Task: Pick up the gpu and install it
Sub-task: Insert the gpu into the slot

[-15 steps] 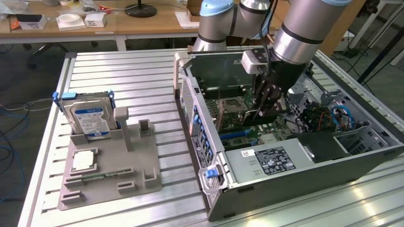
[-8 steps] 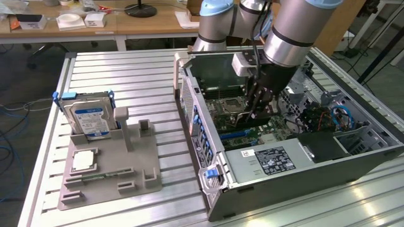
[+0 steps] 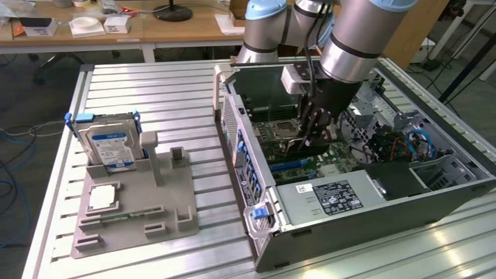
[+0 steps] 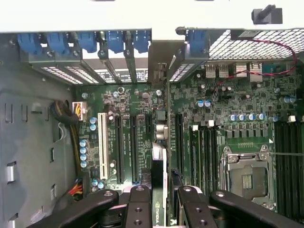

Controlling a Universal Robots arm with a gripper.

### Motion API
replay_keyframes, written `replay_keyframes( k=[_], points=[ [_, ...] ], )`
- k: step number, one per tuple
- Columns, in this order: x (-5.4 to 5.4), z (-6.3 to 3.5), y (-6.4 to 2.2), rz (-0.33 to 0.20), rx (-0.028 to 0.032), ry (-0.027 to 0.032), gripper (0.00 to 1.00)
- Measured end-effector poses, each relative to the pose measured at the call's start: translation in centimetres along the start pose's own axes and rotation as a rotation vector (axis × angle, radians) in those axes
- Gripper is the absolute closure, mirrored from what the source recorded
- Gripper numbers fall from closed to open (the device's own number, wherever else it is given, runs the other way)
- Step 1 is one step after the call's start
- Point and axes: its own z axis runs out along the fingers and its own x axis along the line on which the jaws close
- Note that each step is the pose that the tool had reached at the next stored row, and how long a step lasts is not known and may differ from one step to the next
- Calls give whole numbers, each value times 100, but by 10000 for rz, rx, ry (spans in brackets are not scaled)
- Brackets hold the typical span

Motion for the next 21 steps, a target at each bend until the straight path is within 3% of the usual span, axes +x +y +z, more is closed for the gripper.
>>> replay_keyframes(
  k=[5,12,21],
  points=[
    [-105,24,-5,-4,-14,3,74],
    [-108,141,-90,5,-41,4,74],
    [-61,181,-140,-17,-40,37,74]
  ],
)
